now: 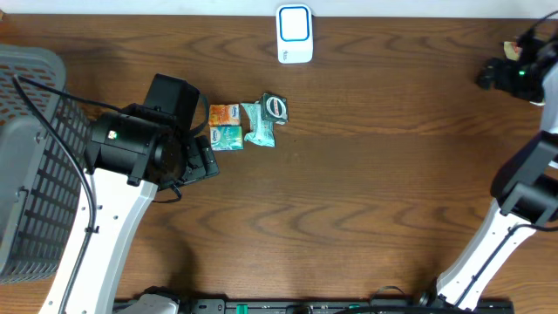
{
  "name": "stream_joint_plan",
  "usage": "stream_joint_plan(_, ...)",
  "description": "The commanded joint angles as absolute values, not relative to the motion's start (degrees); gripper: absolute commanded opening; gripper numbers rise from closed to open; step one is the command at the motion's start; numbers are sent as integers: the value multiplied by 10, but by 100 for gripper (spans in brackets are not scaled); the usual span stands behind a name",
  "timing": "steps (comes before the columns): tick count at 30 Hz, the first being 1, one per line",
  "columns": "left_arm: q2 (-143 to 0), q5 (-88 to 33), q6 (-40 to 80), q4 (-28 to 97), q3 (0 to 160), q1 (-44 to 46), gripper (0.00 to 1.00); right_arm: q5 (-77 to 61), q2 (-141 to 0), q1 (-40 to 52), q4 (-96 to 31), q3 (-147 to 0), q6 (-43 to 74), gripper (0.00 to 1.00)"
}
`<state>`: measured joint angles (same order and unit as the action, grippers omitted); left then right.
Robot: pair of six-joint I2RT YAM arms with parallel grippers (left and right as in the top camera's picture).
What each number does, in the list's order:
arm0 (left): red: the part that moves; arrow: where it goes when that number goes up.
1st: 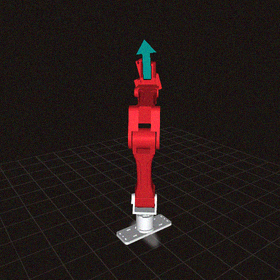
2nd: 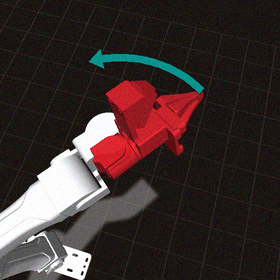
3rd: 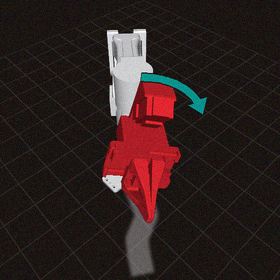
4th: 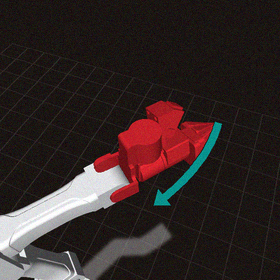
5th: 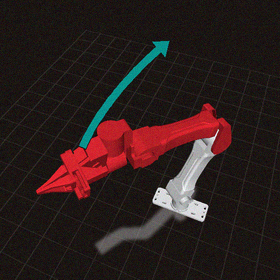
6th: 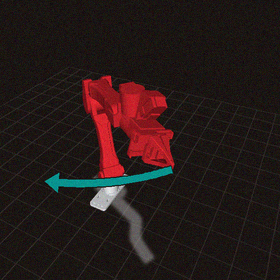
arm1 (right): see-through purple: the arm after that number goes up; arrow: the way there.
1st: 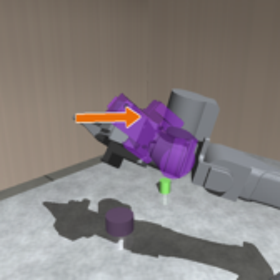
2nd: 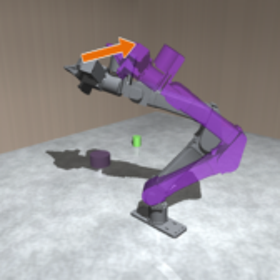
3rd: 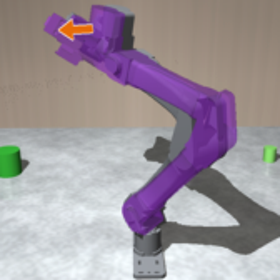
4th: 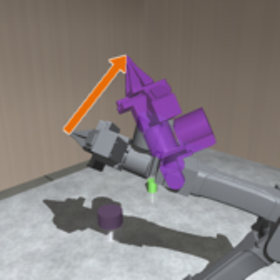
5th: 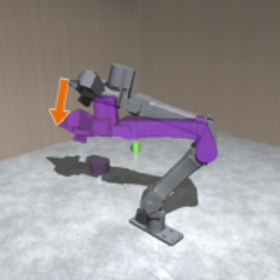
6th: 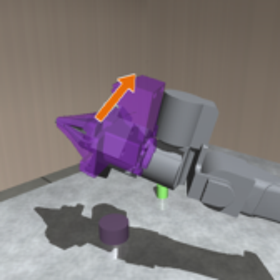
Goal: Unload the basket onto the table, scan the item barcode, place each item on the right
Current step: 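Release the pack and swing the right gripper back toward the row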
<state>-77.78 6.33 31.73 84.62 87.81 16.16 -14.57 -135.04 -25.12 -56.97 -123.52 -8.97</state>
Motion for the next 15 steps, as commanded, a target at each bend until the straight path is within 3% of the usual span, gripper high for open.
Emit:
stream_joint_plan(1, -775, 65, 322, 848, 880, 159, 98, -293, -1354, -206, -575, -1232, -99, 99)
stream_joint_plan(15, -775, 65, 322, 848, 880, 159, 98, -326, -1354, 51, -654, -1232, -86, 99)
